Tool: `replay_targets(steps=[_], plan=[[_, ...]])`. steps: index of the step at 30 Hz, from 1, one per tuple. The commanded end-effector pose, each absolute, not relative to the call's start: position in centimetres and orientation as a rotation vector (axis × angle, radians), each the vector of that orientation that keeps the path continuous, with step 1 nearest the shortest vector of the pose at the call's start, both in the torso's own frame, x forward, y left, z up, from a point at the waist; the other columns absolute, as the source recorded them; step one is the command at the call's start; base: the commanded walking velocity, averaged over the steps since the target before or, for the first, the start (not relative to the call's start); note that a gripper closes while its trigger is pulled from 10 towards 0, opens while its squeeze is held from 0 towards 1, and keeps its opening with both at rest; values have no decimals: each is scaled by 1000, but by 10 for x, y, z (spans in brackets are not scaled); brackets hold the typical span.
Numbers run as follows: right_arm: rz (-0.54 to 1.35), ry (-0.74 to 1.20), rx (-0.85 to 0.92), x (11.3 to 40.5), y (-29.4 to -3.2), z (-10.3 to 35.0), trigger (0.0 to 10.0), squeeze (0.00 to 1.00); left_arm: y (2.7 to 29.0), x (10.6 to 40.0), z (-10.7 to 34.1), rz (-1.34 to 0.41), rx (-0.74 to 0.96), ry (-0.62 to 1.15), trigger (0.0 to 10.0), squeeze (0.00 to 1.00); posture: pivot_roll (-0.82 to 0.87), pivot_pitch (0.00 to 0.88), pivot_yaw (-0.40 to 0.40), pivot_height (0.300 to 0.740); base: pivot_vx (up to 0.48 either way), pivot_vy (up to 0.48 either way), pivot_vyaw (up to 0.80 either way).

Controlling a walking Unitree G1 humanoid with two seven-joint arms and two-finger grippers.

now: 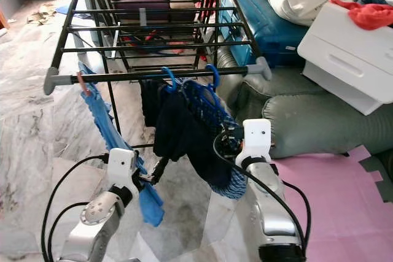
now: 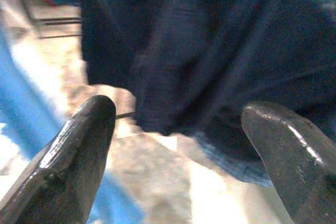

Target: Hang hanger

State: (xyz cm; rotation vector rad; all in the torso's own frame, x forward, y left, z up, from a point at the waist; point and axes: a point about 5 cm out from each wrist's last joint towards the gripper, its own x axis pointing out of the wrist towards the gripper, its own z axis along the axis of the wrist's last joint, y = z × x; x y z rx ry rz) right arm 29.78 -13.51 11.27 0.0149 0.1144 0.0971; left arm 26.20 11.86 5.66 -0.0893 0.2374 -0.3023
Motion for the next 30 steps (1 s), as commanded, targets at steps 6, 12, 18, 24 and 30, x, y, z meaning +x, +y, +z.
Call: replay_targets(steps=[6, 12, 18, 24, 30], plan=[[5, 53, -67, 300, -150, 121, 10000, 0, 113, 261, 57, -325, -87, 236, 10000, 0, 46, 74, 10, 740, 0, 149, 0], [-15, -28, -140, 301, -149, 132, 10000, 0, 114, 262, 58, -331, -80, 235, 10000, 0, 45, 69, 21, 740, 0, 0, 0], [37, -54, -181, 295, -142, 131, 10000, 0, 116, 265, 58, -289, -79, 240, 10000, 0, 42, 69, 20, 740, 0, 0, 0], [72, -62, -212, 290, -142, 128, 10000, 0, 122, 268, 54, -220, -66, 260, 10000, 0, 47, 61, 6, 740, 0, 0, 0], [91, -74, -221, 294, -139, 132, 10000, 0, 117, 270, 54, -219, -70, 267, 10000, 0, 41, 53, -4, 740, -187, 0, 0]])
